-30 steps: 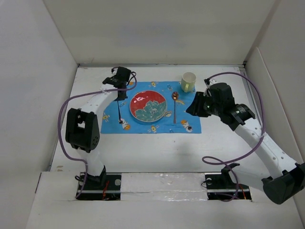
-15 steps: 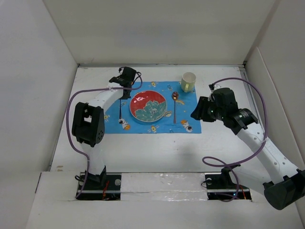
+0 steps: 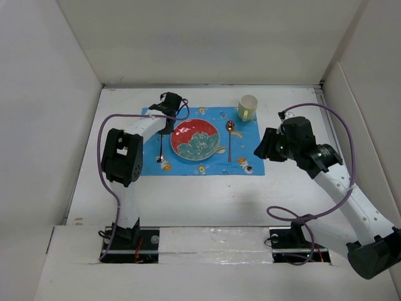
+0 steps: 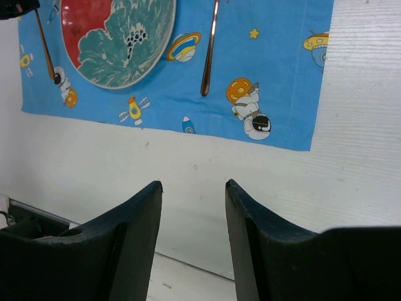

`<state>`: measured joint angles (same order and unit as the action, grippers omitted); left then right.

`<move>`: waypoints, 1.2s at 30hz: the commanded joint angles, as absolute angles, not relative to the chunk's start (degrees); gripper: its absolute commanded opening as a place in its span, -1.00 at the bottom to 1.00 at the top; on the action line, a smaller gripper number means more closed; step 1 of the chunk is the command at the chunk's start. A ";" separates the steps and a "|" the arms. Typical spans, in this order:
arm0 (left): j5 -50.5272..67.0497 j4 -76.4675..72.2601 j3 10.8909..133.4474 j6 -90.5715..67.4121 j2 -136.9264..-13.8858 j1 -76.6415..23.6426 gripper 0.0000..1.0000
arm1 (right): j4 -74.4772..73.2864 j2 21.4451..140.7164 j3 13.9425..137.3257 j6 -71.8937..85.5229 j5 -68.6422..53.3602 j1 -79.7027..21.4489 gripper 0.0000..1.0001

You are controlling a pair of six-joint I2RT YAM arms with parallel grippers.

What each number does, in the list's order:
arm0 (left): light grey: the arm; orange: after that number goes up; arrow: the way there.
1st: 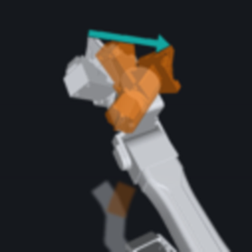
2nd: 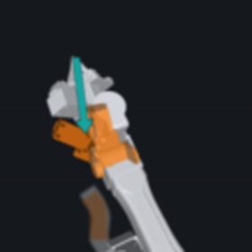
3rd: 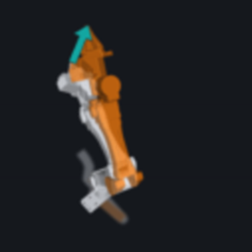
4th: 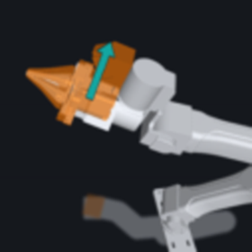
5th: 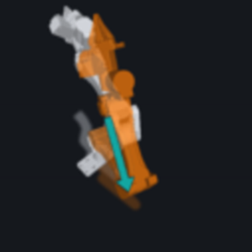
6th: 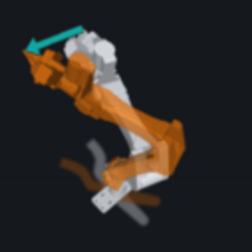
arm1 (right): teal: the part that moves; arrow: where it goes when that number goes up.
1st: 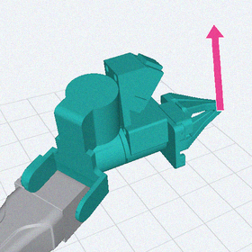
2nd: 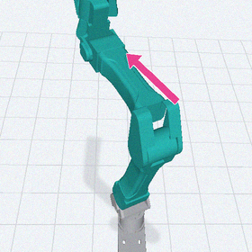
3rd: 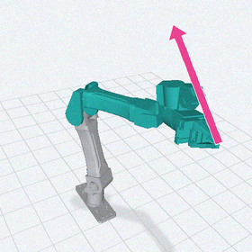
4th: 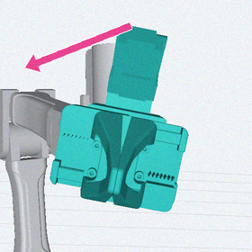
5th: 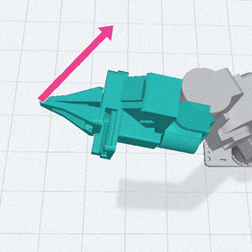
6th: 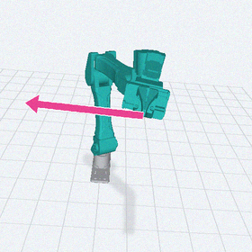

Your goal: Set the dinner table for one person

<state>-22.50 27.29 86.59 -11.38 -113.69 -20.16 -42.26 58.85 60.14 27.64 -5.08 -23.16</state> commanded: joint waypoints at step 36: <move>-6.86 26.99 93.51 -26.87 -73.60 -20.21 0.03 | -41.23 54.86 86.72 27.76 2.34 -14.86 -0.75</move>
<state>-12.56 29.19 90.35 -21.41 -82.94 -20.16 -44.47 58.63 79.02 25.50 -3.55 -16.34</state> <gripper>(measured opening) 0.503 0.012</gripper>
